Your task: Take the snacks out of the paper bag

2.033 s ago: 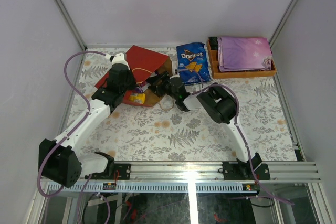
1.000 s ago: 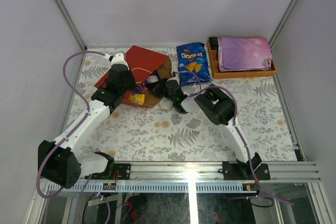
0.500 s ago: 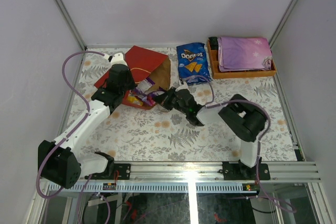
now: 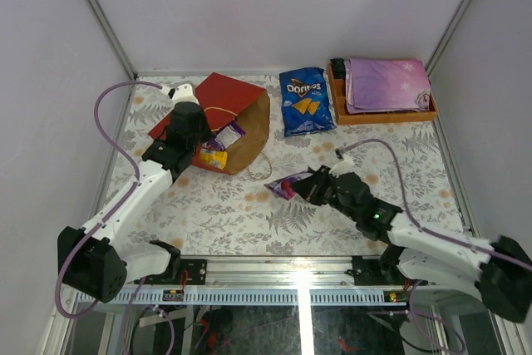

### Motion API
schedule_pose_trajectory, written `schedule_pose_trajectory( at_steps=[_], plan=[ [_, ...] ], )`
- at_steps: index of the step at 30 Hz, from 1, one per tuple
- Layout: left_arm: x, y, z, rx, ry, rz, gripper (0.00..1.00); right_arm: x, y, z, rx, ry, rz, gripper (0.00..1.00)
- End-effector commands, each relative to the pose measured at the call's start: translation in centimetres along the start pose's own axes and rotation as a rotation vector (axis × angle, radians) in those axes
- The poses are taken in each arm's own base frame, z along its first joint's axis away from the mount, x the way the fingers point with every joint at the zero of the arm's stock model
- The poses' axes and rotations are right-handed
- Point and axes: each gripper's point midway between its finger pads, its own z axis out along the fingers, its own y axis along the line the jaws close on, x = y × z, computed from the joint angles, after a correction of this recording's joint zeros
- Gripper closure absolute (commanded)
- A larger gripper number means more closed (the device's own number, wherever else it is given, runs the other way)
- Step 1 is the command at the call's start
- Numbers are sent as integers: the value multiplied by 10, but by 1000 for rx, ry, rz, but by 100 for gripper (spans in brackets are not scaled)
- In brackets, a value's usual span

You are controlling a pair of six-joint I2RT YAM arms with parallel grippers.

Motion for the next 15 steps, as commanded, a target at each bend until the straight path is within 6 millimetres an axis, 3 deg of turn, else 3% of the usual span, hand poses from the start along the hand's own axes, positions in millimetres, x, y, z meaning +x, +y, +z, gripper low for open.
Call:
schedule_pose_trajectory(
  at_steps=[1,4,6,10,15],
  plan=[
    [4,7,-3,-24,5,22,100,-39,-30,-49,176,-136,-167,100],
    [6,6,-2,-19,10,19,100,-69,-48,-81,280,-220,-229,100],
    [6,3,-1,-9,16,15,100,-86,-58,-91,324,-246,-254,100],
    [6,-4,0,18,24,5,100,-106,-56,-75,309,-190,-265,100],
    [7,0,-1,5,22,19,100,-155,-80,-59,337,-230,-175,100]
  ],
)
